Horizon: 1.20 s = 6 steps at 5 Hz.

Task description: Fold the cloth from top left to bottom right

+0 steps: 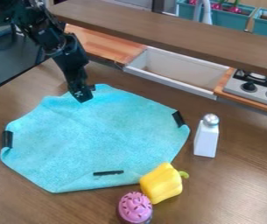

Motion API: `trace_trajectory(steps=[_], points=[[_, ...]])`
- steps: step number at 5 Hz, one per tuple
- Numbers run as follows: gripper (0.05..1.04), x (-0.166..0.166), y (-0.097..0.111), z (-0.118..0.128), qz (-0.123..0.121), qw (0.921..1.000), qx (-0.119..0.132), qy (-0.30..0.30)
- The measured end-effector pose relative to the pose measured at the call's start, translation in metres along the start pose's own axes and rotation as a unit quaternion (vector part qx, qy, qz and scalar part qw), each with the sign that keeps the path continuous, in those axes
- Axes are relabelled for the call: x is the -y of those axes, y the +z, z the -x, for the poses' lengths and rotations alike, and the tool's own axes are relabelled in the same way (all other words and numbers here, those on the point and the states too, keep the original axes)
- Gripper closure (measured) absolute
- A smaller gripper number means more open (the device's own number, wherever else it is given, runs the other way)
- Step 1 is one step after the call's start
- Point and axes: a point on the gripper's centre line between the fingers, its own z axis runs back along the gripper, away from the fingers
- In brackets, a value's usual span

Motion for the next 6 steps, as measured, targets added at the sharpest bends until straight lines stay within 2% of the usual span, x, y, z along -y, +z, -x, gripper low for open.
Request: trace_trajectory(steps=[1, 2, 3, 4, 5, 6], points=[[0.084, 0.006, -0.011, 0.006, 0.018, 0.9998, -0.007, 0.010], [0.084, -0.014, -0.017, 0.003, 0.010, 0.9994, -0.012, 0.030], [0.084, -0.027, -0.018, -0.004, -0.014, 0.9990, -0.022, 0.036], [0.083, -0.037, -0.018, -0.008, -0.026, 0.9980, -0.032, 0.048], [0.084, -0.044, -0.032, -0.006, -0.035, 0.9967, -0.055, 0.048], [0.084, -0.047, -0.044, -0.010, -0.056, 0.9955, -0.067, 0.036]])
